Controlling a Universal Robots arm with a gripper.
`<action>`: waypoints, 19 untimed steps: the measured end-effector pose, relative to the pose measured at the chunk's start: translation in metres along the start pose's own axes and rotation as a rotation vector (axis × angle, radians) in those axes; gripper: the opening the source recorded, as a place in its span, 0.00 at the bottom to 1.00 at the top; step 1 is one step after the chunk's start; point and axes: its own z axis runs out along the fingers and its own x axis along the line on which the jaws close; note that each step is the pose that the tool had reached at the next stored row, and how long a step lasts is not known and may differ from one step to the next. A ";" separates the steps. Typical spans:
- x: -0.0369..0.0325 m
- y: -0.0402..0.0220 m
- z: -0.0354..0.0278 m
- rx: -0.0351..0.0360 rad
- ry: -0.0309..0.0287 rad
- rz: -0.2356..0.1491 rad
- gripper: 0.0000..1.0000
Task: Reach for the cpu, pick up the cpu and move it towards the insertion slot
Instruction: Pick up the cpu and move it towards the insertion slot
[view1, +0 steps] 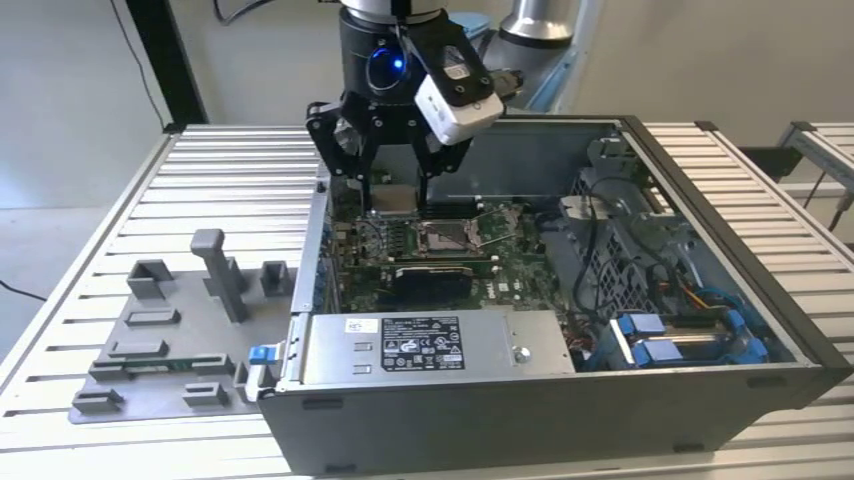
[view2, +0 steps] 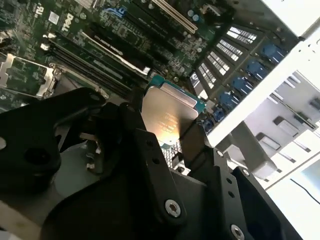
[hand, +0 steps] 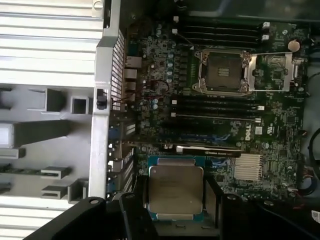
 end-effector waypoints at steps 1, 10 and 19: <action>-0.0045 -0.0002 0.0000 0.0000 0.0000 0.000 0.00; -0.0394 -0.0014 -0.0002 0.0000 0.0000 0.000 0.00; -0.0666 -0.0024 -0.0004 0.0000 -0.0001 0.004 0.00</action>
